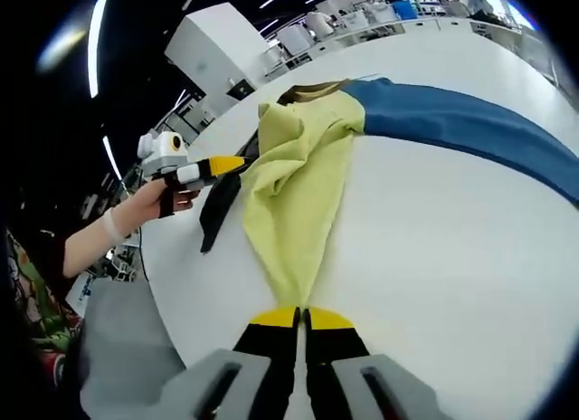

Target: Fold the garment on the visible template until the final outline fits inside the template.

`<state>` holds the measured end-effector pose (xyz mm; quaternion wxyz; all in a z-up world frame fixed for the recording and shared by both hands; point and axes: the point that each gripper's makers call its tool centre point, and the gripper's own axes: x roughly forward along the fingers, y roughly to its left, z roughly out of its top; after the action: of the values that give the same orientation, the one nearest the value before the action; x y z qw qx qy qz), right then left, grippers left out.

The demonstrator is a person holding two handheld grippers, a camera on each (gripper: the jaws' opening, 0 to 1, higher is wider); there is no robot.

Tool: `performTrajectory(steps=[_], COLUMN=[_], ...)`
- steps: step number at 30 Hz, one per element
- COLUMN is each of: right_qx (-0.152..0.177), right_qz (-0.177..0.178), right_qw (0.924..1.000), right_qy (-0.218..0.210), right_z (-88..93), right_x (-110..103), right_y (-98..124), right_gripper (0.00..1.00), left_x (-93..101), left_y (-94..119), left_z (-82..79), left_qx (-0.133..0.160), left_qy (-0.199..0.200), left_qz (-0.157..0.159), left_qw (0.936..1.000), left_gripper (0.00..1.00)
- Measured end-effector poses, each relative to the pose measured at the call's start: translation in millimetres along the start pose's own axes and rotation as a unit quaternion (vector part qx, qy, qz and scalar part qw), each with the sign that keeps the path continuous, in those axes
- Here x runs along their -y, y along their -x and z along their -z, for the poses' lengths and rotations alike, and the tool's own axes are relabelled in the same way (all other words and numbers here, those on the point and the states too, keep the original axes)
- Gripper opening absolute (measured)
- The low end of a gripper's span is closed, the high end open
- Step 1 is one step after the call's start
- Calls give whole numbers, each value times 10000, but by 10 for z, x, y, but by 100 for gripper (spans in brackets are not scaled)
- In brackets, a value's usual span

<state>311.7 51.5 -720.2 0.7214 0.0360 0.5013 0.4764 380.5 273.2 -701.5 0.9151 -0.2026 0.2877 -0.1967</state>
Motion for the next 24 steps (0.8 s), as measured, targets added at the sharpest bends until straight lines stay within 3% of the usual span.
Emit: performTrajectory(steps=[10,19,24], right_qx=[120,140,117], right_qz=[234,259,244], right_qw=[9996,9994,9995], right_qy=[-134,-176,-190], right_z=[-11,3,14], right_x=[192,206,202], right_y=[153,167,161], right_gripper=[0,0,0], left_x=[57,52,63], left_y=[-40,-138,-229], left_z=[41,21,-94], left_qx=[-45,1,240], left_qy=[18,31,-218], left_qz=[69,64,21], left_qw=[10000,10000,9995], left_gripper=[19,19,24])
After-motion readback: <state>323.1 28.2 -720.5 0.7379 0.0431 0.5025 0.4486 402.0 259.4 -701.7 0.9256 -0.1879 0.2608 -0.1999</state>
